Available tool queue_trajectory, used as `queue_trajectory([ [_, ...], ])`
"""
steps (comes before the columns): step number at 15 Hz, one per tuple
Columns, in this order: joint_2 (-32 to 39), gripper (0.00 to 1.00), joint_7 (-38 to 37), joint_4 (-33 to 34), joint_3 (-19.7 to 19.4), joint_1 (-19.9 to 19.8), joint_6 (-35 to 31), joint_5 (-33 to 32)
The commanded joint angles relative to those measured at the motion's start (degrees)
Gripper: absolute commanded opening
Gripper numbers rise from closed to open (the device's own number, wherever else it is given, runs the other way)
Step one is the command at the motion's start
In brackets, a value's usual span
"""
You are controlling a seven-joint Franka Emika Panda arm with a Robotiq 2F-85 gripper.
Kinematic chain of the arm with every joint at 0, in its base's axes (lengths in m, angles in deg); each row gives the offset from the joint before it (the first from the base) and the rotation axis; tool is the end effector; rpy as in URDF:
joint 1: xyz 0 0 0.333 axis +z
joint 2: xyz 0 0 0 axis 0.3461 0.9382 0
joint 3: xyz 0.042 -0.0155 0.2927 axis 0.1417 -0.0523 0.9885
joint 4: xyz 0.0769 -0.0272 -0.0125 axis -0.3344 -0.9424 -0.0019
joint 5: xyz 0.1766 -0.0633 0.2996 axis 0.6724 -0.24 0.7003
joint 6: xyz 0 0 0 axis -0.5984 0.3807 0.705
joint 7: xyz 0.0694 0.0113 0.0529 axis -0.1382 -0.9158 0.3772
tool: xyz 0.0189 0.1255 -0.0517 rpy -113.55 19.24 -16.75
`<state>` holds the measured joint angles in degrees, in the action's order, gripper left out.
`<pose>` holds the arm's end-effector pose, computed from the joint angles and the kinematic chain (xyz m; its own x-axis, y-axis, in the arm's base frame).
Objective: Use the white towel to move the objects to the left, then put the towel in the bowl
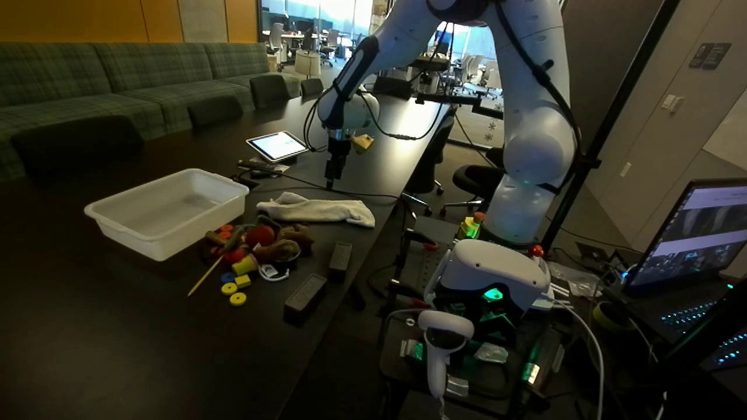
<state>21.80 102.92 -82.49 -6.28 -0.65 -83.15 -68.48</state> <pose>0.4950 -0.2497 0.1553 0.9948 0.0917 0.0440 0.0934 -0.9948 -0.0402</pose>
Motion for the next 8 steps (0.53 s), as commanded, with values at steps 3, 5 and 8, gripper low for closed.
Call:
queue_trajectory([
  [3,11.96,1.00,-4.81,12.47,3.92,-5.56,3.37,1.08],
  [5,15.61,1.00,-6.79,16.14,4.53,-6.26,3.98,0.49],
  [8,20.73,1.00,-9.69,21.38,5.07,-6.61,5.39,-0.24],
])
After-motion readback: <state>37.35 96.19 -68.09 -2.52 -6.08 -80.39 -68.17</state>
